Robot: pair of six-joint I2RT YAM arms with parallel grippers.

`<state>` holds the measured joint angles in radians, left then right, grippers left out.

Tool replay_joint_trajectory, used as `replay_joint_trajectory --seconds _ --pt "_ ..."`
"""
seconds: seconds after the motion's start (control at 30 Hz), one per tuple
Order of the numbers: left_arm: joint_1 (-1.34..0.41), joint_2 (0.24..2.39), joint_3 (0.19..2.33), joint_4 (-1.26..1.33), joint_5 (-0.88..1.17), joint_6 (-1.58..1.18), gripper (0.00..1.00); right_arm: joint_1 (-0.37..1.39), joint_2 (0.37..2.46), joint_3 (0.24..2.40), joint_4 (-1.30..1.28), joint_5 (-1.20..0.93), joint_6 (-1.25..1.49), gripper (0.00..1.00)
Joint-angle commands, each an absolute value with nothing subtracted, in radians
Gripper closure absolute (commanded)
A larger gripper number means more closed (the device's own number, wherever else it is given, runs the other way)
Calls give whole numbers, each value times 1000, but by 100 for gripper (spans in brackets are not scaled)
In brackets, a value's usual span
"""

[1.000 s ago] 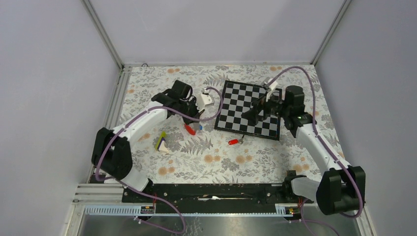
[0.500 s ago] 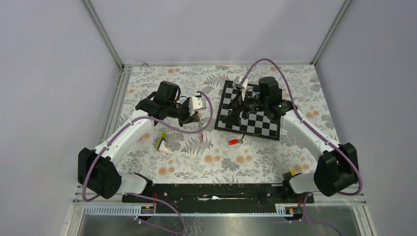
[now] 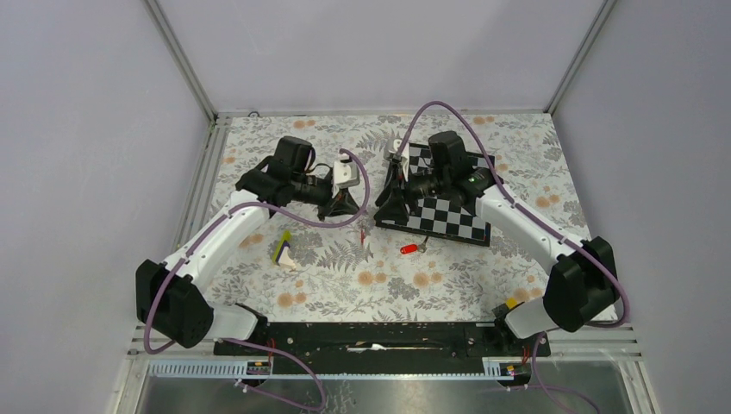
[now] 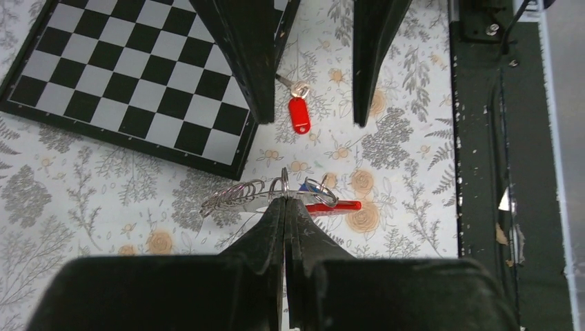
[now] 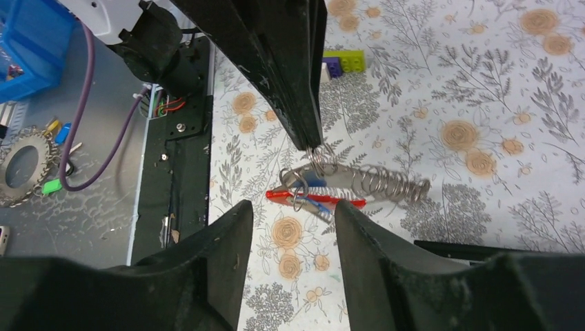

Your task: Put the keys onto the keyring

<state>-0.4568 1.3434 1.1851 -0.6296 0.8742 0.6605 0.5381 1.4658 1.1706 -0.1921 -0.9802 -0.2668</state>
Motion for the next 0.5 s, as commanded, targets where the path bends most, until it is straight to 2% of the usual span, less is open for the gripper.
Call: replay_joint_trajectory --seconds 0.0,0.17,0.47 --pt "-455 1350 1230 -567 992 601 100 560 1481 1225 -212 -1019 -288 49" --pt "-454 1349 1216 -543 1018 565 100 577 1496 1249 -230 -1022 -292 58" --pt "-455 1351 1193 -534 1044 544 100 615 1534 1278 -267 -1013 -321 66"
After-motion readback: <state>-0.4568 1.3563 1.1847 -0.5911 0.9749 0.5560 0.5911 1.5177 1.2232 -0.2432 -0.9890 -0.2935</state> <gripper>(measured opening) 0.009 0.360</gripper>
